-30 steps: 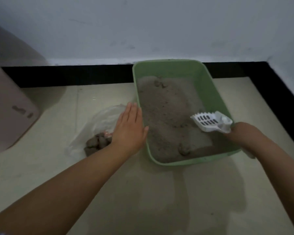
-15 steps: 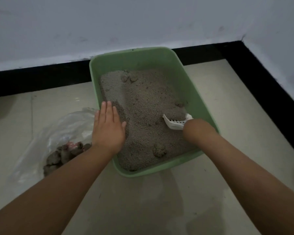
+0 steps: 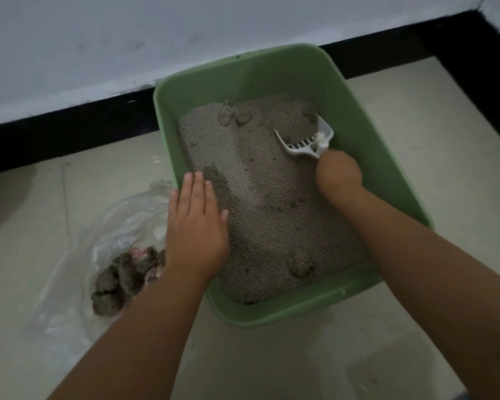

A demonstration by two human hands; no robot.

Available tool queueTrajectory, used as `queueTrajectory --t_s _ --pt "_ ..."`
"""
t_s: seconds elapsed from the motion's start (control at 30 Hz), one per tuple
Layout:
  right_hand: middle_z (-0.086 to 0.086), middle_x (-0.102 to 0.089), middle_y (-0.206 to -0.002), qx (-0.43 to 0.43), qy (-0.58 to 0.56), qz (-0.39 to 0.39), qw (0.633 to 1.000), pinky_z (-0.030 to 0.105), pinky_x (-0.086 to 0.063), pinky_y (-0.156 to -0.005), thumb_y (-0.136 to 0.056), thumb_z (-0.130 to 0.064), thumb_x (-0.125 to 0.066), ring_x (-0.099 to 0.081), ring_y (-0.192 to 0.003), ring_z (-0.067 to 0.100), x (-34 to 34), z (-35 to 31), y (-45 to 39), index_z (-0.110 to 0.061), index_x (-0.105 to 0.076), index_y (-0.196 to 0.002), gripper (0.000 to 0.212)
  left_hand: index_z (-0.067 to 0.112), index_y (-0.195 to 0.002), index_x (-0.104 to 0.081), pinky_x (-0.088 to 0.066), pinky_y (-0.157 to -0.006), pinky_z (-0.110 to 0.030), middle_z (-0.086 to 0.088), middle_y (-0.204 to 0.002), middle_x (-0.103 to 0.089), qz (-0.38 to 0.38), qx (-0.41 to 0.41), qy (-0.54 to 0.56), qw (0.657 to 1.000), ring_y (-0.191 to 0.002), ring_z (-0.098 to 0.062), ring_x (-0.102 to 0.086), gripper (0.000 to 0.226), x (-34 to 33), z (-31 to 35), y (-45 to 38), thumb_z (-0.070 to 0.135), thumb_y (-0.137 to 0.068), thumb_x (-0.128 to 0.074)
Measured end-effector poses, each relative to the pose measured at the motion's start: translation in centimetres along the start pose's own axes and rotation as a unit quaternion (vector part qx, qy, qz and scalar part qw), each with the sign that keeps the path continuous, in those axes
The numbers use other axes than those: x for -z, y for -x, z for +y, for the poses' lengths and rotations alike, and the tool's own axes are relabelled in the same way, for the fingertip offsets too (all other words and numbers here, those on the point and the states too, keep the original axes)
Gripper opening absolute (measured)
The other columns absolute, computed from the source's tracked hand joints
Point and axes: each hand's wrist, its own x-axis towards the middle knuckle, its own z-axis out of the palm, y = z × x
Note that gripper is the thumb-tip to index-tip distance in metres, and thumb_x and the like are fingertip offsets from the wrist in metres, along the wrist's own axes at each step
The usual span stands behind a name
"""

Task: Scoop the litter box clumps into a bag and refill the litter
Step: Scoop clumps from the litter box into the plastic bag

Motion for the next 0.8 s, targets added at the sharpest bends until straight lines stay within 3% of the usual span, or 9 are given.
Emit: queueTrajectory --t_s 0.17,0.3,0.4,0.5,0.57,0.63,0.7,0.8 --pt "0.023 -0.056 -0.123 0.01 -0.049 0.033 0.998 0.041 -0.046 -0.09 -0.097 0.001 -0.031 -0.056 -0.113 0.036 -0.1 -1.2 -2.3 0.006 -0.05 -0.124 0.033 0.006 -0.147 0.003 0.02 -0.105 -0.026 -0.01 -0.157 0.009 -0.024 0.012 -0.03 0.999 -0.145 -0.021 0.013 0.072 0.2 0.1 -0.2 0.037 -0.083 0.002" --pt "0.025 -0.057 -0.122 0.015 -0.096 0.059 0.993 0.04 -0.046 -0.089 -0.098 -0.004 -0.036 -0.056 -0.112 0.036 -1.1 -0.7 -2.4 0.008 -0.052 -0.117 0.028 0.007 -0.147 0.007 0.018 -0.109 -0.026 -0.008 -0.156 0.015 -0.042 0.021 -0.034 0.998 -0.144 -0.019 0.018 0.055 0.3 0.2 -0.2 0.031 -0.101 -0.009" --pt "0.025 -0.057 -0.12 0.031 -0.135 0.077 0.987 0.038 -0.045 -0.085 -0.099 -0.012 -0.038 -0.056 -0.109 0.035 -1.4 -0.5 -2.1 0.007 -0.051 -0.116 0.029 0.006 -0.147 0.006 0.016 -0.113 -0.028 -0.008 -0.156 0.014 -0.045 0.025 -0.035 0.998 -0.144 -0.019 0.017 0.056 0.3 0.2 -0.2 0.03 -0.101 -0.014" --pt "0.023 -0.057 -0.118 0.041 -0.177 0.087 0.98 0.039 -0.044 -0.084 -0.099 -0.017 -0.038 -0.056 -0.107 0.035 -1.1 -0.7 -1.5 0.005 -0.051 -0.116 0.03 0.006 -0.148 0.004 0.018 -0.108 -0.026 -0.009 -0.157 0.011 -0.045 0.025 -0.045 0.998 -0.144 -0.02 0.015 0.061 0.4 0.2 -0.1 0.035 -0.093 0.0" --pt "0.023 -0.058 -0.115 0.057 -0.193 0.095 0.975 0.038 -0.045 -0.083 -0.098 -0.017 -0.04 -0.057 -0.105 0.035 -0.8 -0.5 -0.8 0.004 -0.053 -0.115 0.029 0.006 -0.147 0.002 0.019 -0.106 -0.026 -0.009 -0.157 0.009 -0.044 0.023 -0.045 0.998 -0.145 -0.021 0.014 0.071 0.5 0.3 0.0 0.036 -0.083 0.002" --pt "0.023 -0.059 -0.112 0.074 -0.21 0.102 0.97 0.036 -0.044 -0.08 -0.097 -0.017 -0.042 -0.057 -0.101 0.034 -0.5 0.2 0.3 0.004 -0.054 -0.112 0.029 0.005 -0.147 0.002 0.019 -0.107 -0.026 -0.01 -0.157 0.009 -0.045 0.021 -0.044 0.998 -0.145 -0.021 0.014 0.068 0.6 0.4 0.1 0.035 -0.087 0.002" --pt "0.024 -0.06 -0.109 0.088 -0.223 0.11 0.965 0.035 -0.043 -0.079 -0.096 -0.015 -0.045 -0.057 -0.099 0.034 -0.3 1.0 1.7 0.006 -0.056 -0.11 0.028 0.005 -0.147 0.004 0.016 -0.112 -0.028 -0.01 -0.157 0.011 -0.05 0.023 -0.049 0.997 -0.144 -0.021 0.015 0.056 0.7 0.4 0.0 0.032 -0.099 -0.005" --pt "0.025 -0.062 -0.104 0.116 -0.214 0.099 0.965 0.036 -0.043 -0.078 -0.094 -0.015 -0.048 -0.058 -0.095 0.034 -0.6 1.9 4.2 0.006 -0.058 -0.107 0.026 0.005 -0.147 0.005 0.013 -0.115 -0.032 -0.01 -0.157 0.012 -0.051 0.029 -0.051 0.997 -0.144 -0.021 0.016 0.055 0.8 0.3 -0.1 0.028 -0.101 -0.014"
